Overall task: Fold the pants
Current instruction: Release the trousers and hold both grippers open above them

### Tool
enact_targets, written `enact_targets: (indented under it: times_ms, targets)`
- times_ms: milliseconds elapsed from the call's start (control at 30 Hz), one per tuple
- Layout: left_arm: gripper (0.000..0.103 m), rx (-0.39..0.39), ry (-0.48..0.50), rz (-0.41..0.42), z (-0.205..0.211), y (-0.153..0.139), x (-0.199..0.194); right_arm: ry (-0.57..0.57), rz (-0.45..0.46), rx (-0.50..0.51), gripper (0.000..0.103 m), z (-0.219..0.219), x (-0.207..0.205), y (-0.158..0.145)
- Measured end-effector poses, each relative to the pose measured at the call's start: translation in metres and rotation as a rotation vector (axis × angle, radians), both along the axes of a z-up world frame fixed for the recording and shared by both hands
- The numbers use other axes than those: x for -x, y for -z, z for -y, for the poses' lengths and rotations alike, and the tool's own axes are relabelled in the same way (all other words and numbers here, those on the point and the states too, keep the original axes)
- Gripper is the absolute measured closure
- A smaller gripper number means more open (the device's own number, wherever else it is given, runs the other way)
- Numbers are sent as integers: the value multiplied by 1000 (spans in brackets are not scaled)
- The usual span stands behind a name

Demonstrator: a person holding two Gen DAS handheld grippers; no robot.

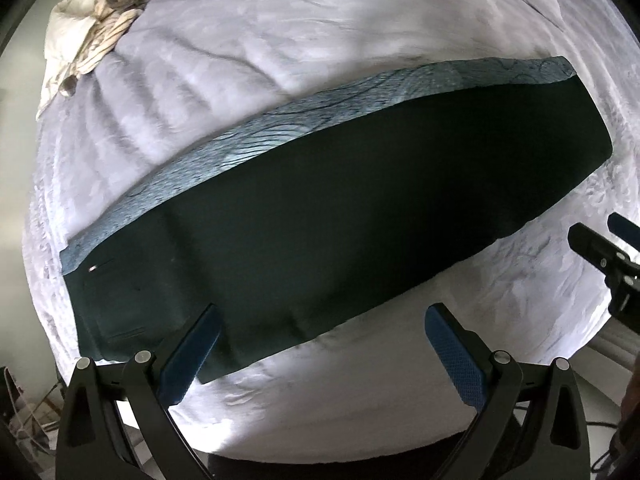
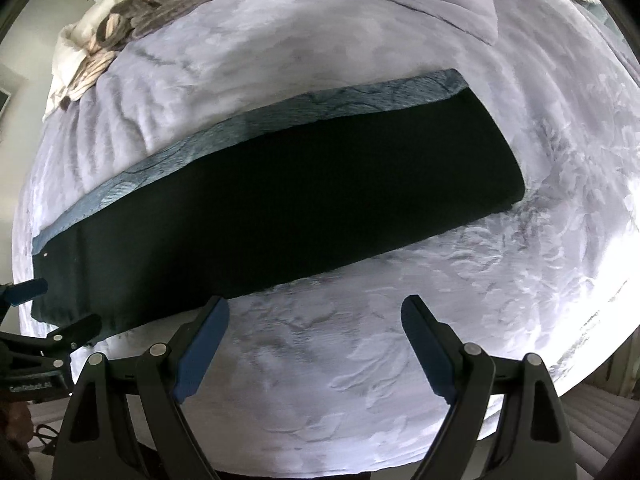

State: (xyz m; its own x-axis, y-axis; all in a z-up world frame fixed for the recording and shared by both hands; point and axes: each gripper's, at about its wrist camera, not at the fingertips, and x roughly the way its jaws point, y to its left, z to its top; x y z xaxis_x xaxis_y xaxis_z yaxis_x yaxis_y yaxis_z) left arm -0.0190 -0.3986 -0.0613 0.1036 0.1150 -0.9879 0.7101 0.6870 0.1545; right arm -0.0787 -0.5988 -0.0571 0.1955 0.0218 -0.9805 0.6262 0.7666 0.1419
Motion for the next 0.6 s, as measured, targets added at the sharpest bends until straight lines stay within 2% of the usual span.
enact_targets:
  times_ms: [233,600]
  targets:
    - [1,-12,18,-7,23,9,9,24,-12,-16,13,17,13,9]
    - [1,-31,32,-14,37,14,17,30,-13,-32,13,25,19,16]
